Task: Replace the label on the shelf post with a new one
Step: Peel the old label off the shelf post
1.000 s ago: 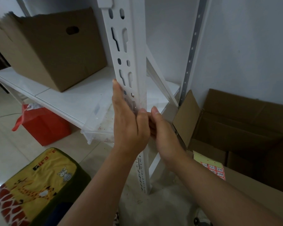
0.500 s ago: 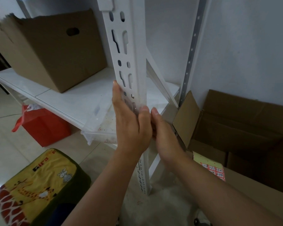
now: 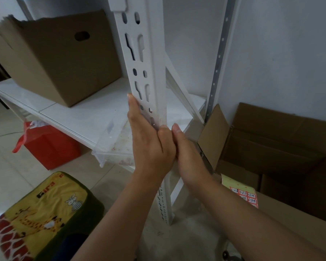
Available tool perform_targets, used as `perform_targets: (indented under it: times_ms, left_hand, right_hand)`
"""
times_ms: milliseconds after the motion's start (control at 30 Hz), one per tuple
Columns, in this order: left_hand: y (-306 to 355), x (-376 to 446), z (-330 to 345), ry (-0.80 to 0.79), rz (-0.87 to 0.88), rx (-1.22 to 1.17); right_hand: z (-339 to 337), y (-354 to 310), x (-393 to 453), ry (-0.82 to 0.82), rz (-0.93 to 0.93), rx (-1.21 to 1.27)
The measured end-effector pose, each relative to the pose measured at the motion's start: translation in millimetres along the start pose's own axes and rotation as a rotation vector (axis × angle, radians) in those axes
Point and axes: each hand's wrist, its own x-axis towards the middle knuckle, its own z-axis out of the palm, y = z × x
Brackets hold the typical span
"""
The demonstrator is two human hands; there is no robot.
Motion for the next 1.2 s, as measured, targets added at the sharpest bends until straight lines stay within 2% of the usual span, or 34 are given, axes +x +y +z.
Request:
perform_targets:
  times_ms: [200, 900, 1133, 1200]
  left_hand:
    - [3, 5, -5, 0.007, 0.034, 0.01]
    - [11, 1, 4, 0.082, -0.101, 0.192]
    - [2, -2, -4, 0.0, 0.009, 0.164]
    - [1, -1, -7, 0.021, 0.009, 0.17]
  right_hand:
    - [0, 0, 0, -0.001, 0.004, -0.001]
    - [-4, 5, 2, 0.008, 0.04, 0.056]
    - [-4, 6, 4, 0.002, -0.001, 0.02]
    - [-4, 4, 3, -0.011, -0.017, 0.015]
